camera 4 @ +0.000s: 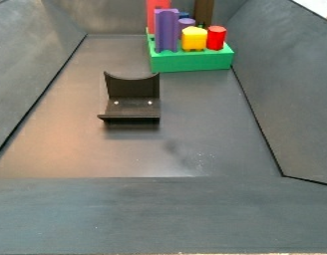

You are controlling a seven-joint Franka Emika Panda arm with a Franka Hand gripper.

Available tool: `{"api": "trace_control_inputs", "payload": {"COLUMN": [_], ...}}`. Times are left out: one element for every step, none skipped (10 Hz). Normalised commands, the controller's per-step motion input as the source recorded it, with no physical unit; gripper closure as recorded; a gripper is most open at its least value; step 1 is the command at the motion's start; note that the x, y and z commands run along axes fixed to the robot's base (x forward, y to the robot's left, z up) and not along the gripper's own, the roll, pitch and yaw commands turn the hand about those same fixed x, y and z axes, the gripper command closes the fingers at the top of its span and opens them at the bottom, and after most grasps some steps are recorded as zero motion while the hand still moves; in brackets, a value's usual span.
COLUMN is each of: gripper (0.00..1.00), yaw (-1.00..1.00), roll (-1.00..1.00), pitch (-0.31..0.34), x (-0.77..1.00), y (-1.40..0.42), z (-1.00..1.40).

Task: Pick up the double-square object. Move up. Rotate the double-square object. Place the double-square object on the fixture. Regrasp the double-square object. Move to above the board. Insert the double-square object.
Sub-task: Insert the double-square object.

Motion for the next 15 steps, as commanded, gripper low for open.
{"api": "trace_control_inputs", "payload": {"gripper": [1.0,1.0,1.0,1.0,1.0,1.0,1.0,1.0,1.0,1.0,1.0,1.0,1.0,1.0,1.0], "yaw": [0.25,0.38,0.27,0.19,0.09,0.0,0.0,0.0,0.0,0.01,-0.2,-0.17,-0.08,-0.05,0.0], "roll": [0.03,0.05,0.01,0.0,0.0,-0.01,-0.01,-0.02,-0.05,-0.12,-0.18,-0.07,-0.05,-0.03,0.0], "pitch": [0.001,0.0,0.0,0.0,0.003,0.026,0.021,0.004,0.004,0.023,0.0,0.034,0.059,0.09,0.127], "x": [-0.1,-0.19,-0.11,-0.09,0.0,0.0,0.0,-0.11,-0.13,-0.02,0.12,0.09,0.12,0.26,0.35], "y": [0.01,0.07,0.1,0.03,0.0,0.0,0.0,0.0,0.0,-0.02,-0.03,0.0,0.0,0.0,0.0], "z": [-0.18,-0.13,-0.07,-0.11,-0.16,-0.2,-0.17,-0.17,-0.17,-0.21,-0.18,-0.21,-0.22,-0.26,-0.31]}}
